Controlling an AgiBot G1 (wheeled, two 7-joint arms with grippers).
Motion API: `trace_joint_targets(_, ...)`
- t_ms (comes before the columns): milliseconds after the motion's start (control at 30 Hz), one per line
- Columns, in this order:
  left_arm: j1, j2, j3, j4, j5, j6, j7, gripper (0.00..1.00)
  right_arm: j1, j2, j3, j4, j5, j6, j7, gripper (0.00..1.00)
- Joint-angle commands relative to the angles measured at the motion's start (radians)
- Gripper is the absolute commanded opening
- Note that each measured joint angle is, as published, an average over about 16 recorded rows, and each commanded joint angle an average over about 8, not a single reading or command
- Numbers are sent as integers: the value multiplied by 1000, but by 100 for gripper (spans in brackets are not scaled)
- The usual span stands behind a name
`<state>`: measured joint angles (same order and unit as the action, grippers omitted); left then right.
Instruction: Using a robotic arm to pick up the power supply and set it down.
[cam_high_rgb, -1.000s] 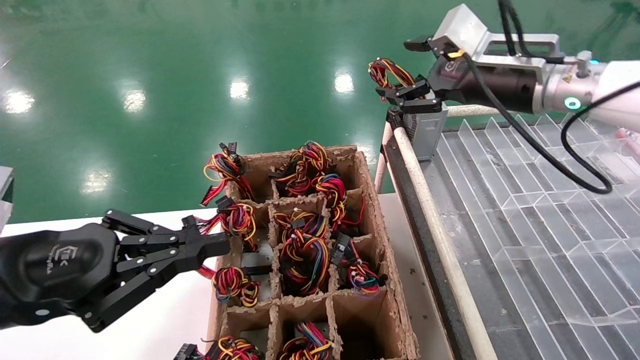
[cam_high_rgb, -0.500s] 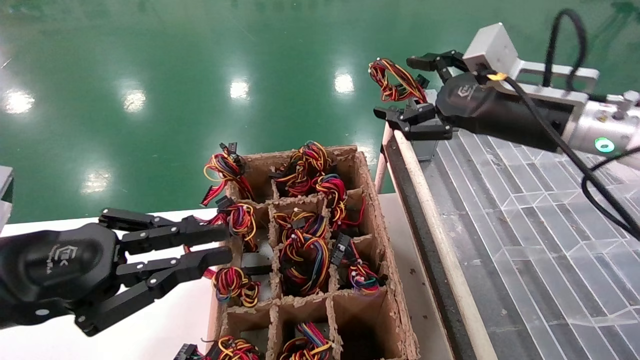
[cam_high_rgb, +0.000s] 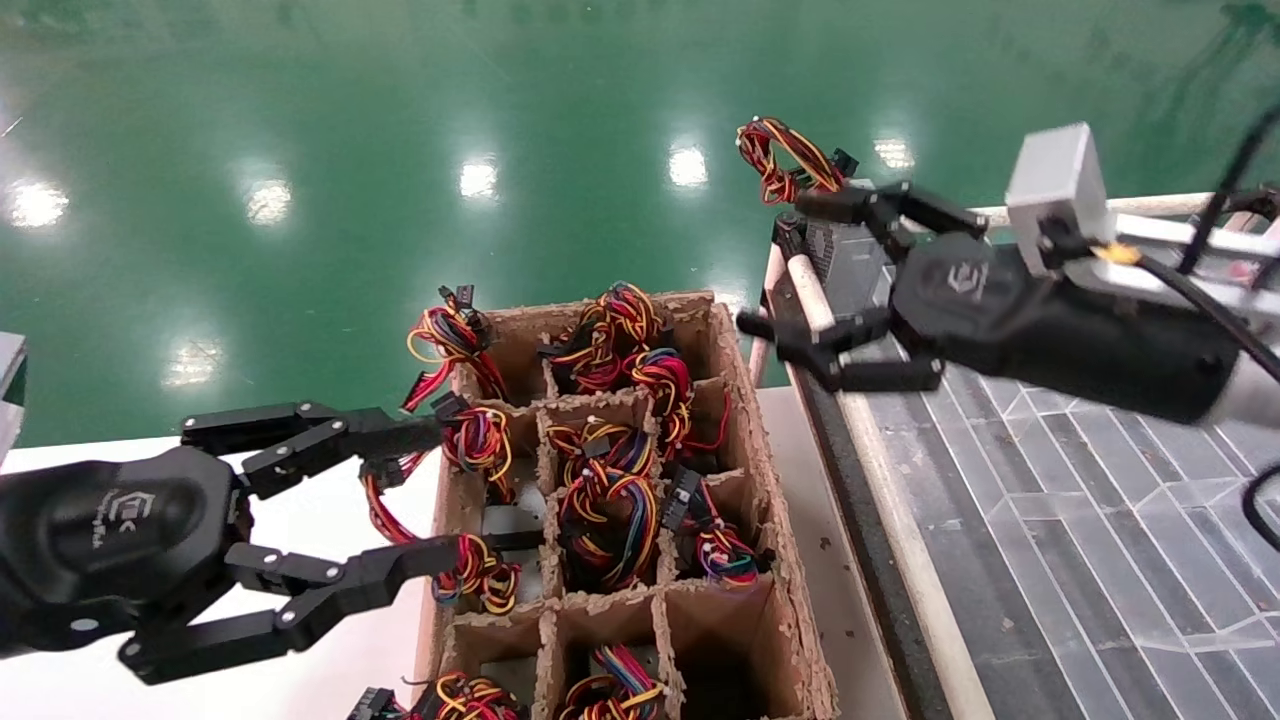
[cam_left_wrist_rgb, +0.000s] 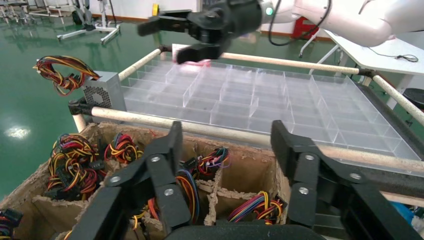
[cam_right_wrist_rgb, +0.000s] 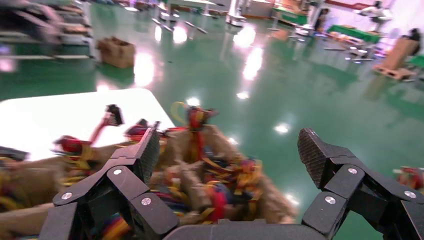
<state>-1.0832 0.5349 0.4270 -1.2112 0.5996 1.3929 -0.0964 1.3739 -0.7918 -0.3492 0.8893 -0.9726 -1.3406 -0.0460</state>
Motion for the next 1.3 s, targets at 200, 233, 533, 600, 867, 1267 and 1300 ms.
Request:
trace_joint_targets(200,0,0,0,0,0,0,0,100,-112,68,26,148,91,-58,87,100)
trace_joint_targets(233,0,0,0,0,0,0,0,100,-128,77,30,168,103,-66,100,100)
trace_joint_targets(533,0,0,0,0,0,0,0,100,-264,159,61,348,214,-137,206,100)
trace_joint_targets(600,0,0,0,0,0,0,0,100,-290,175,67,383,235,-151,226,100)
trace_joint_targets(867,0,0,0,0,0,0,0,100,-327,197,77,432,267,-170,247,100)
trace_joint_targets(1267,0,0,0,0,0,0,0,100,-309,186,73,407,250,-160,237,100)
trace_joint_targets(1300,0,0,0,0,0,0,0,100,-308,186,72,406,249,-160,237,100)
